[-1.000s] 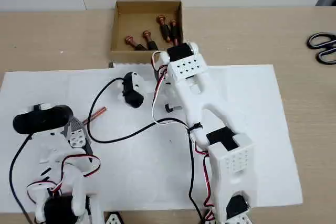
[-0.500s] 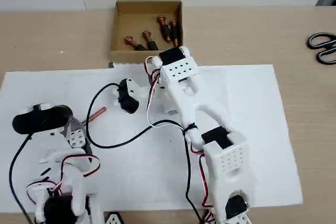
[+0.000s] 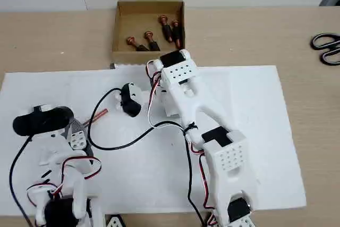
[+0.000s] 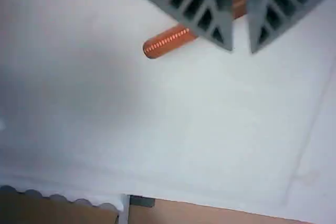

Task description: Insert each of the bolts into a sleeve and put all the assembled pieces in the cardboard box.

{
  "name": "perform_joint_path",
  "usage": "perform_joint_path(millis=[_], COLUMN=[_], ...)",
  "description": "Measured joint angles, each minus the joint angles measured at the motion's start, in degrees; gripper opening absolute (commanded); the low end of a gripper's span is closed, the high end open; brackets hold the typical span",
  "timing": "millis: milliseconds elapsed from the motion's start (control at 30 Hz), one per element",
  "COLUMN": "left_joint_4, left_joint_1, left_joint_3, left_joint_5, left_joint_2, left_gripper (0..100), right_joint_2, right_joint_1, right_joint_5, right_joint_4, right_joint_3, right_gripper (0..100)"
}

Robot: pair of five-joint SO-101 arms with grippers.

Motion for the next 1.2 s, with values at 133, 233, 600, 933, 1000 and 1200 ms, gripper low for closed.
perform_joint_path(millis=[133,233,600,933,1000,1200], left_joint_4=[0.00,0.00,0.00,0.00,0.00,0.00], left_joint_1=[0.00,0.00,0.00,0.00,0.00,0.00], left_joint_3=[0.00,0.00,0.00,0.00,0.00,0.00], left_joint_5=[0.00,0.00,0.00,0.00,0.00,2.20], left_joint_2=[0.00,0.00,0.00,0.00,0.00,0.00], left_gripper=[1,1,1,1,1,1], right_joint_2=[0.00,0.00,-0.44,-9.49,-11.08,-15.74], right_joint_1=[0.00,0.00,0.00,0.09,0.53,3.43], right_joint_5=[0.00,0.00,-0.44,-13.54,-17.14,-30.15], right_joint_4=[0.00,0.00,0.00,0.53,1.14,1.32], right_joint_3=[0.26,0.26,0.26,0.35,0.35,0.35], right_gripper=[1.7,1.7,1.5,1.4,1.3,1.3])
